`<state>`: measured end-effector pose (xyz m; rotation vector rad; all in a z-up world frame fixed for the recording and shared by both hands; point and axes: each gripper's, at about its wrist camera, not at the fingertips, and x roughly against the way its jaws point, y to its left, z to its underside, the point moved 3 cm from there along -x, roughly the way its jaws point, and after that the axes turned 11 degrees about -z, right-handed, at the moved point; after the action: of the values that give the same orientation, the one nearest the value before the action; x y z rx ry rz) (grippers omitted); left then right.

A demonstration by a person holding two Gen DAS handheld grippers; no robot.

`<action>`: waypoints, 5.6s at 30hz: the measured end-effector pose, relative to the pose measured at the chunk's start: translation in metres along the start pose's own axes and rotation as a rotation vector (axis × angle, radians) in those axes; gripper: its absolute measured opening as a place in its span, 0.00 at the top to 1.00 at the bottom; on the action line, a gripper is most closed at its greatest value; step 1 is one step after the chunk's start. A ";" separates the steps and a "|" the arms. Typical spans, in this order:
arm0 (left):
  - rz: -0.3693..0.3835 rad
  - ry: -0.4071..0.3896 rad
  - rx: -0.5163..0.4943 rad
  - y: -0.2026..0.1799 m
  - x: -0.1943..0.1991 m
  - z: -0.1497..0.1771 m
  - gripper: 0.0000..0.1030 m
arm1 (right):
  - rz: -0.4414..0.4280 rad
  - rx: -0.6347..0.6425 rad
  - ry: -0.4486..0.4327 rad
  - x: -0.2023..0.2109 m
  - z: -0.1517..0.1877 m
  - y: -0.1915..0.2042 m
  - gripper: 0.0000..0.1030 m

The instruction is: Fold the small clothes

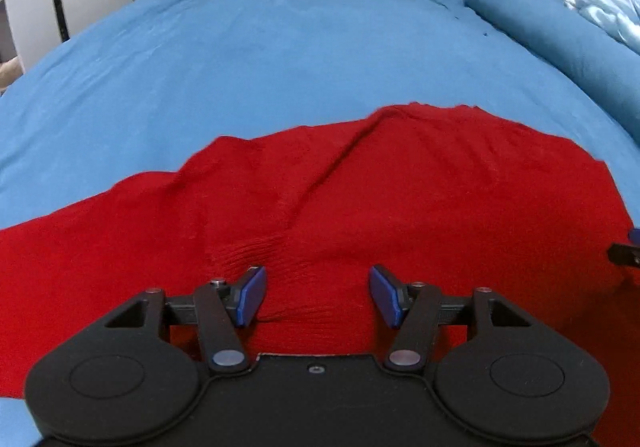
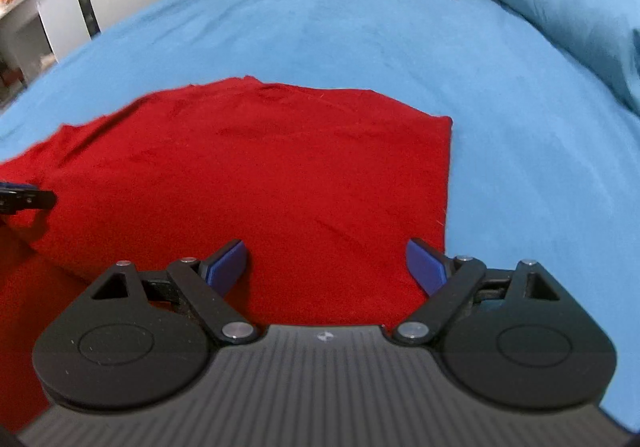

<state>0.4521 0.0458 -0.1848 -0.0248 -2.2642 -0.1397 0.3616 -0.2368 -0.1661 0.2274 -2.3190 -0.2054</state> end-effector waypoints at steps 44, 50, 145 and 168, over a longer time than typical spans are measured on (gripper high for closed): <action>-0.443 0.086 0.683 0.315 0.097 0.086 0.23 | -0.037 0.047 0.025 -0.008 -0.073 0.218 0.00; -0.418 0.085 0.751 0.353 0.059 0.090 0.40 | -0.016 0.072 0.052 -0.039 -0.057 0.260 0.00; -0.232 0.039 0.071 0.061 0.024 0.036 0.47 | 0.150 -0.027 -0.117 0.030 -0.103 0.014 0.81; -0.077 0.005 -0.027 -0.008 0.019 0.013 0.29 | 0.043 0.003 0.047 -0.008 -0.016 -0.005 0.09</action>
<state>0.4293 0.0384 -0.1796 0.0489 -2.2590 -0.2114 0.3795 -0.2412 -0.1620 0.1815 -2.2754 -0.1726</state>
